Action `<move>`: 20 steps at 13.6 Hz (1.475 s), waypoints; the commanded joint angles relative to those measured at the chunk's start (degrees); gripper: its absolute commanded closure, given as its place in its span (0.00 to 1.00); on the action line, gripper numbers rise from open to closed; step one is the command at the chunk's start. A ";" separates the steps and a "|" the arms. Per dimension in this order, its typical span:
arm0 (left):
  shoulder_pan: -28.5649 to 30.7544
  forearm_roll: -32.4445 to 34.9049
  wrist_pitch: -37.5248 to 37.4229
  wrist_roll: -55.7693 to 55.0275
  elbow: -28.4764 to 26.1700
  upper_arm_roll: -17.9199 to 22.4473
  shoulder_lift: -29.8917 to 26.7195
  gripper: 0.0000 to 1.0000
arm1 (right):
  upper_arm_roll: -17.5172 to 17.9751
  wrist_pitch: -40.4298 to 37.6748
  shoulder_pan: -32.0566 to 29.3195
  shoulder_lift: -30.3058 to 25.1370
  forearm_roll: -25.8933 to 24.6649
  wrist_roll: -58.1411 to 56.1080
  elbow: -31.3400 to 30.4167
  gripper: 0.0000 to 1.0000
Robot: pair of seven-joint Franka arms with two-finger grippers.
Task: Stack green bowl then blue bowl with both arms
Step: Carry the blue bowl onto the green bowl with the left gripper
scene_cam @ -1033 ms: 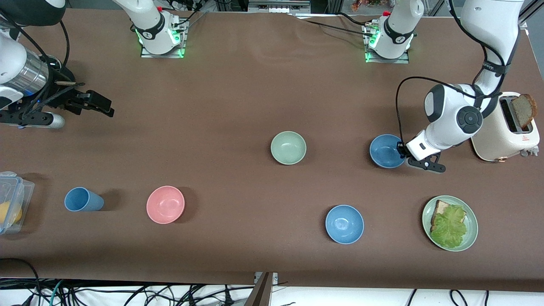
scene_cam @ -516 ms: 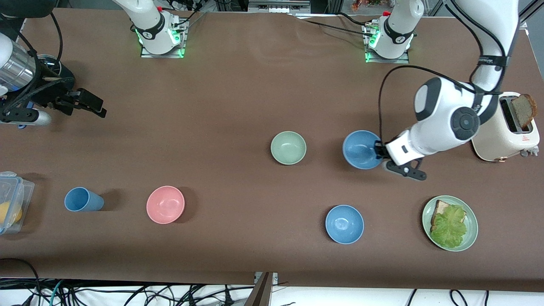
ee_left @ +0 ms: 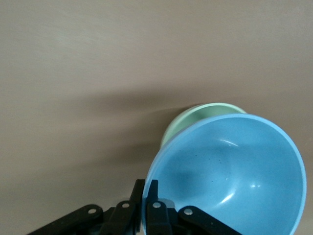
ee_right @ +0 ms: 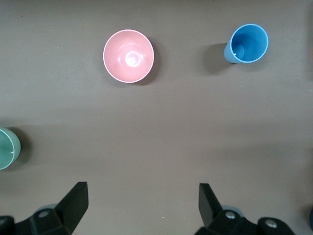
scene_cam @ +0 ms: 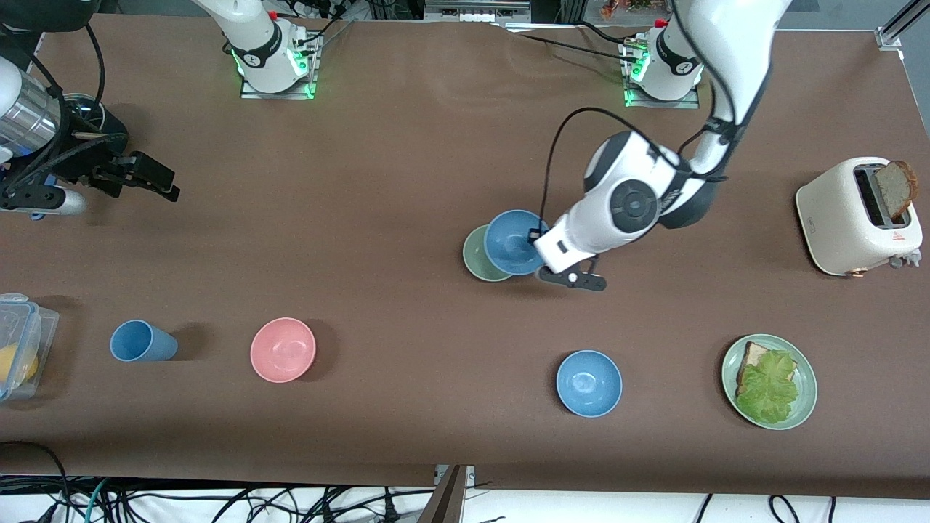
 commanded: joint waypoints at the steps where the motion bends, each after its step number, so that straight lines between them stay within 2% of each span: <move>1: -3.14 -0.31 0.79 -4.23 4.05 1.29 4.72 1.00 | 0.06 -0.43 -0.05 -0.18 -0.63 -0.29 0.52 0.00; 7: -3.41 -0.22 3.16 -4.59 3.88 1.30 5.87 1.00 | -0.03 -0.61 -0.40 0.00 -0.63 -0.29 0.43 0.00; 8: -3.41 -0.22 3.17 -4.59 3.96 1.30 6.05 0.73 | -0.03 -0.61 -0.40 0.00 -0.63 -0.46 0.52 0.00; 9: -3.24 -0.22 3.17 -4.68 3.88 1.30 6.05 0.05 | -0.03 -0.52 -0.40 0.09 -0.63 -0.47 0.52 0.00; 10: -3.24 -0.22 3.08 -4.68 3.88 1.30 5.87 0.00 | -0.03 -0.52 -0.40 0.09 -0.63 -0.47 0.52 0.00; 14: -2.63 -0.22 1.94 -4.59 3.79 1.30 3.95 0.00 | -0.03 -0.43 -0.31 0.09 -0.63 -0.38 0.52 0.00; 17: -1.48 -0.14 -7.18 -4.16 4.05 3.83 -2.80 0.00 | -0.03 -0.34 -0.40 0.09 -0.63 -0.38 0.52 0.00; 20: 2.89 2.39 -11.42 -3.80 4.05 5.25 -8.96 0.00 | 0.06 -0.61 -0.31 0.00 -0.63 -0.29 0.52 0.00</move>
